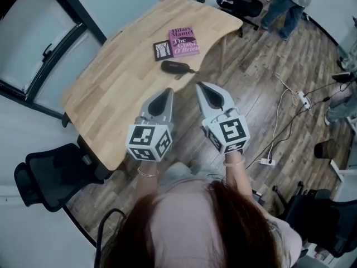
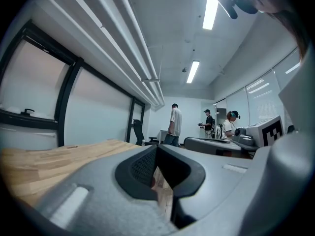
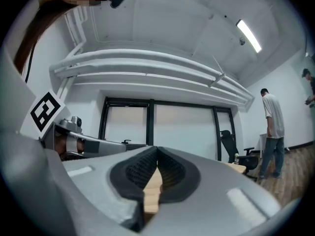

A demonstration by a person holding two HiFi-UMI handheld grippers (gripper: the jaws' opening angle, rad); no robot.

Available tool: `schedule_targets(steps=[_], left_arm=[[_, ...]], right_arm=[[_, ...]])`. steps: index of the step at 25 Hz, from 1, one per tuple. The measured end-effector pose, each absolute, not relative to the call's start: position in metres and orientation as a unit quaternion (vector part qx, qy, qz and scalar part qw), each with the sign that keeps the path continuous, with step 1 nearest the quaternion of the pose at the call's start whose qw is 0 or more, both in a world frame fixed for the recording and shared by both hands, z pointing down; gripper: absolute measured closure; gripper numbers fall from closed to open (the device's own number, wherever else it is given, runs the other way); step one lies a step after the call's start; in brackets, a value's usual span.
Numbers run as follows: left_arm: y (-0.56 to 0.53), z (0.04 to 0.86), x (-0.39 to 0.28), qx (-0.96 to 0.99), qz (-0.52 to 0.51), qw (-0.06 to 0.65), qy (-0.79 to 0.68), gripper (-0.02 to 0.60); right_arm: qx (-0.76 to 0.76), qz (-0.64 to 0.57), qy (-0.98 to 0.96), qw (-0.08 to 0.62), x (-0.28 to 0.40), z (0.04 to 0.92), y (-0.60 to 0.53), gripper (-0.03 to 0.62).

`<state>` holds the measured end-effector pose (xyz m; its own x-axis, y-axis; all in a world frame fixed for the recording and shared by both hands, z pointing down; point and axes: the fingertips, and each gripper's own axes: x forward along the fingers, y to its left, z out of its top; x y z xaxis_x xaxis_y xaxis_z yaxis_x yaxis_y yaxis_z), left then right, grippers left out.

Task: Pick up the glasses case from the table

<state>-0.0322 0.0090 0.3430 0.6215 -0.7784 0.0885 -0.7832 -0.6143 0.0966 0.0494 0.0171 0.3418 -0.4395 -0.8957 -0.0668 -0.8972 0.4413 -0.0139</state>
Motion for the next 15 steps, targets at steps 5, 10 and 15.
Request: schedule_targets(steps=[5,10,15], left_arm=[[-0.002,0.349,-0.029,0.895,0.023,0.070,-0.439,0.575],[-0.017,0.356,-0.027,0.895,0.025,0.078,-0.438,0.575],[-0.040,0.360,-0.028,0.897,0.025,0.079,-0.435,0.575]], right_arm=[[-0.518,0.007,0.855,0.033,0.049,0.348,0.003,0.591],[-0.518,0.022,0.855,0.024,0.045,0.353,-0.013,0.591],[-0.518,0.027,0.855,0.006,0.043,0.363,-0.035,0.589]])
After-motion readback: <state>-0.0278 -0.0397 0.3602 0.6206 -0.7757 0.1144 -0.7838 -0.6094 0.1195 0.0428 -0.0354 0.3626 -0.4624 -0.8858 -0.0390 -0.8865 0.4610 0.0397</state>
